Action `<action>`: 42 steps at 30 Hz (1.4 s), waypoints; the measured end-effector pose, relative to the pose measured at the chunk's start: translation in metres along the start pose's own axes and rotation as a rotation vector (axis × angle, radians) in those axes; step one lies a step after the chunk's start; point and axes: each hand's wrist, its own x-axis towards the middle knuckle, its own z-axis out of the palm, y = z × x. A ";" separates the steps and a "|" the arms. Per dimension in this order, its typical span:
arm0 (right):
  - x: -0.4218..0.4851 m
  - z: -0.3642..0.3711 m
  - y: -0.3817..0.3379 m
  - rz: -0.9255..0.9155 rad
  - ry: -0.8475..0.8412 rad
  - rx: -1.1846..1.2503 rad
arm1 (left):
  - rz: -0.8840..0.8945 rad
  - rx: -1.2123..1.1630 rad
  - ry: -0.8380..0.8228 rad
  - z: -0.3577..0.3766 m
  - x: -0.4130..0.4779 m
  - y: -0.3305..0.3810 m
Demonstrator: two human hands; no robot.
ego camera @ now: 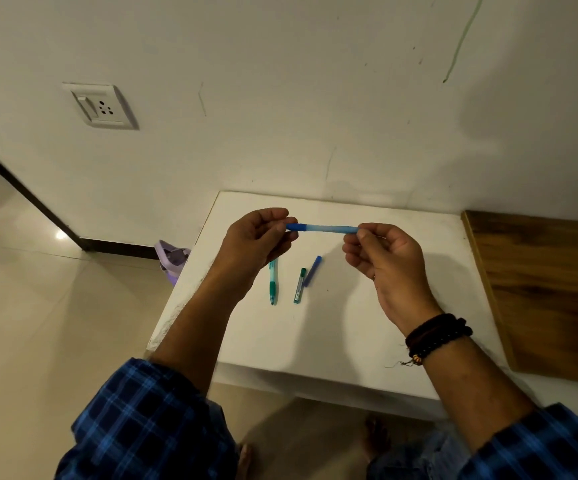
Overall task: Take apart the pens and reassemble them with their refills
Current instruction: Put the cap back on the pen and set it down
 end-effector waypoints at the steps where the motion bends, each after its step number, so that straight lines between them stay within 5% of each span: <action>1: 0.001 -0.001 -0.001 -0.012 0.017 0.007 | 0.023 0.089 -0.023 0.000 -0.002 -0.001; 7: 0.004 -0.003 -0.007 -0.079 0.025 -0.073 | 0.123 0.859 -0.200 0.011 -0.013 -0.001; 15: -0.011 0.000 -0.007 -0.159 -0.210 -0.305 | 0.235 1.068 -0.192 0.041 -0.032 0.018; 30: -0.009 -0.002 -0.003 -0.145 -0.137 -0.292 | 0.191 0.976 -0.265 0.052 -0.034 0.013; 37: -0.008 0.004 0.003 -0.191 -0.126 -0.352 | 0.097 0.741 -0.289 0.043 -0.034 -0.001; 42: 0.001 -0.002 0.015 -0.023 -0.094 -0.512 | 0.033 0.464 -0.069 0.027 -0.019 -0.015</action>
